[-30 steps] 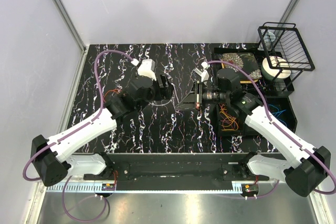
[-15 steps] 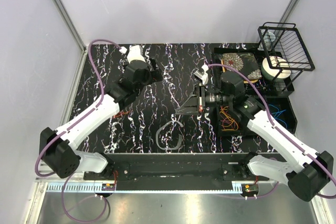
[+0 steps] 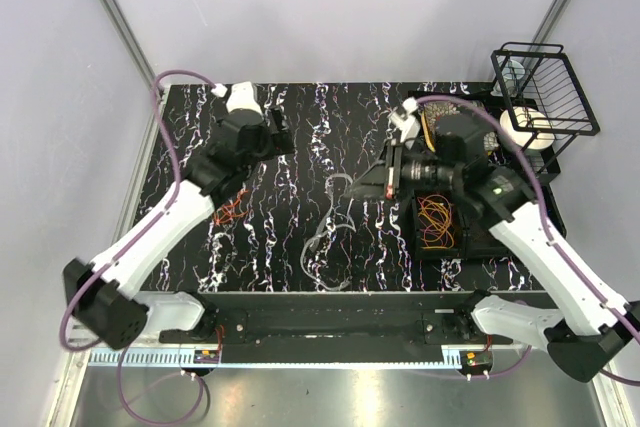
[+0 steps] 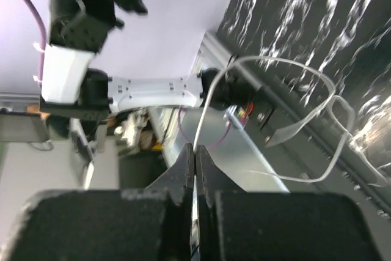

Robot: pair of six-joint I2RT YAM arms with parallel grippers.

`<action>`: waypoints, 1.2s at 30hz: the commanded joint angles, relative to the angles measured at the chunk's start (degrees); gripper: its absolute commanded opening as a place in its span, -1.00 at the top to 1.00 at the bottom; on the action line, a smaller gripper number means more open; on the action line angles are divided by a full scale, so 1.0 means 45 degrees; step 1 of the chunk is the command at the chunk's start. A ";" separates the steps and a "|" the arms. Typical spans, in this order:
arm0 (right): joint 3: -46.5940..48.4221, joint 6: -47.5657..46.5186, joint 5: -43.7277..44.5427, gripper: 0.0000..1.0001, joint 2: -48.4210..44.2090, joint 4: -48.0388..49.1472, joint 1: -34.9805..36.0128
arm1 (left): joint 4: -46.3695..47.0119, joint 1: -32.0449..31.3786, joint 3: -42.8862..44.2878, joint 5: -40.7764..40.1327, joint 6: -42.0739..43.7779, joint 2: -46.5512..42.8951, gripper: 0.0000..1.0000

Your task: Untangle the cables

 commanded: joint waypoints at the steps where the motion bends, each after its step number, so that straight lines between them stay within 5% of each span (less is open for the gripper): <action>1: 0.2644 -0.1931 0.3441 1.00 0.0221 -0.3164 0.0043 | -0.0933 -0.0001 0.0142 0.0737 0.0680 -0.1882 -0.80; 10: 0.6707 -0.3260 1.0081 1.00 0.0808 -0.5786 0.0063 | -0.4371 -0.0001 0.0220 0.1773 0.1540 -0.4265 -0.80; 20: 0.7415 -0.4100 1.7051 1.00 -0.0089 -0.6179 0.0044 | -0.5661 -0.0001 -0.1400 0.1559 0.2203 -0.6726 -0.98; 36: 0.7025 -0.5624 2.2117 1.00 -0.1164 -0.6628 0.0043 | -0.6461 -0.0001 -0.1989 0.1714 0.2517 -0.7782 -0.97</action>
